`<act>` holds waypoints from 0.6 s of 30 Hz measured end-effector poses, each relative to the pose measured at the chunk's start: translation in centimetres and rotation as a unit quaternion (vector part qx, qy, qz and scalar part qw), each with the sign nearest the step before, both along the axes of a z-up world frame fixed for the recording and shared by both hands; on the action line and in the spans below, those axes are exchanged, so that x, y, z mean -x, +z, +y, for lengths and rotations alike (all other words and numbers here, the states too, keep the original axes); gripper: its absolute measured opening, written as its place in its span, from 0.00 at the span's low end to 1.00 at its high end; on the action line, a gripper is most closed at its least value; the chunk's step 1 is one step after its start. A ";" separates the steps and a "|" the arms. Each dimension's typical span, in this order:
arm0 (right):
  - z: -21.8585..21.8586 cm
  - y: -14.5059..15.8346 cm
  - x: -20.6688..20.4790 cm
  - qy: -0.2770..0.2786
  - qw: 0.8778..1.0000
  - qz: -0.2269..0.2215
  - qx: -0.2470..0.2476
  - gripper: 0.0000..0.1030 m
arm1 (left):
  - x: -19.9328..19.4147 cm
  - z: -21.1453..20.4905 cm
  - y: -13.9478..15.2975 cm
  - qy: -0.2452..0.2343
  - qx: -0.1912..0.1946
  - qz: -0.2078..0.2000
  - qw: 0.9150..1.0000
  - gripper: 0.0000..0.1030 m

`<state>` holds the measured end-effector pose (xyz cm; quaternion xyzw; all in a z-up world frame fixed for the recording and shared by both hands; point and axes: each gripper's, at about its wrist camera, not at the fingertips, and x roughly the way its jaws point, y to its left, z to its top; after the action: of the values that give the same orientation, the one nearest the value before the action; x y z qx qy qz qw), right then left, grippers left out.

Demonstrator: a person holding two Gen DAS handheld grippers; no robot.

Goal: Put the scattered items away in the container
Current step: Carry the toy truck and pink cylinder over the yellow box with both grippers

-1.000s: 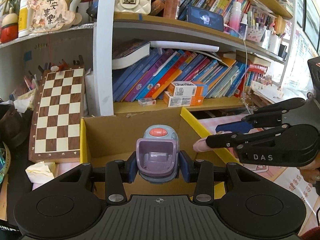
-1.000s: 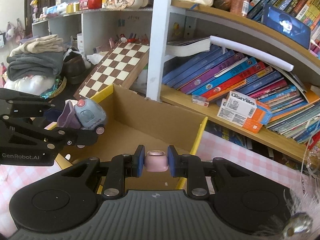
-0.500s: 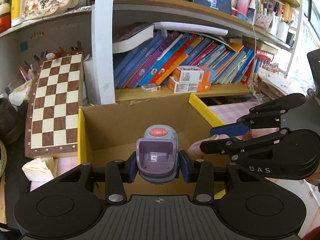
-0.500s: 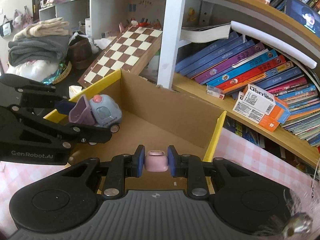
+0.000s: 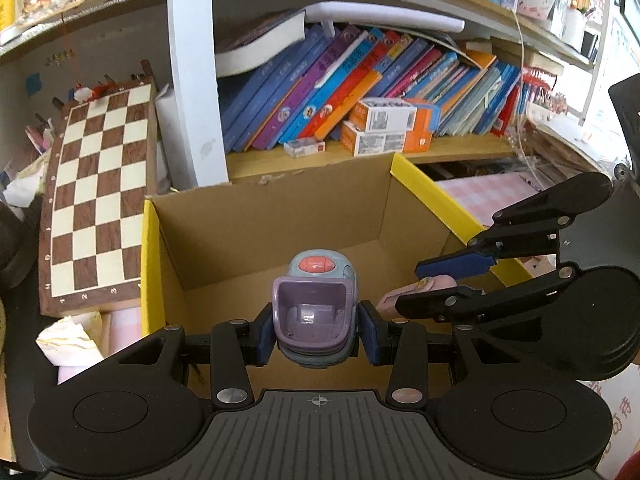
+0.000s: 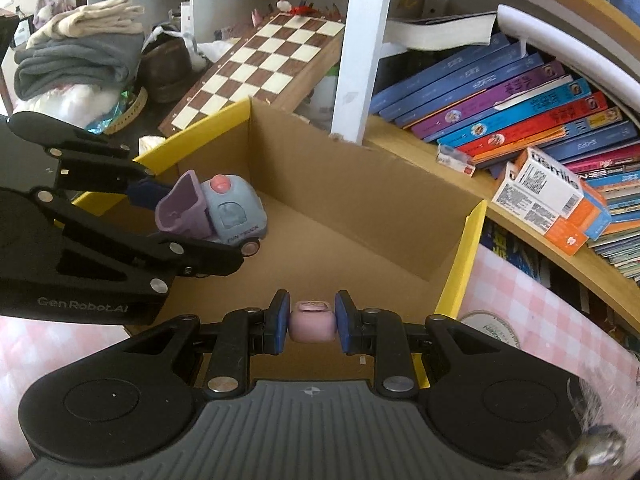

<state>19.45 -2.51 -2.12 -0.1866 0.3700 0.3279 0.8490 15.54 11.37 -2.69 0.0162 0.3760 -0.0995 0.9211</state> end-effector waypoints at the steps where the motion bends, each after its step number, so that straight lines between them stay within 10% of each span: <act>1: 0.0 -0.1 -0.1 0.000 1.000 0.002 0.001 0.22 | -0.1 -0.1 -0.1 -0.001 -0.001 0.002 1.000 0.39; 18: 0.5 -1.6 -1.1 0.008 1.000 0.026 0.012 0.23 | -0.9 -0.3 -1.0 -0.006 -0.008 0.014 1.000 0.39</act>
<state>20.55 -2.00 -3.71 -0.1914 0.3948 0.3348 0.8339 16.40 11.06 -3.72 0.0240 0.3899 -0.1022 0.9148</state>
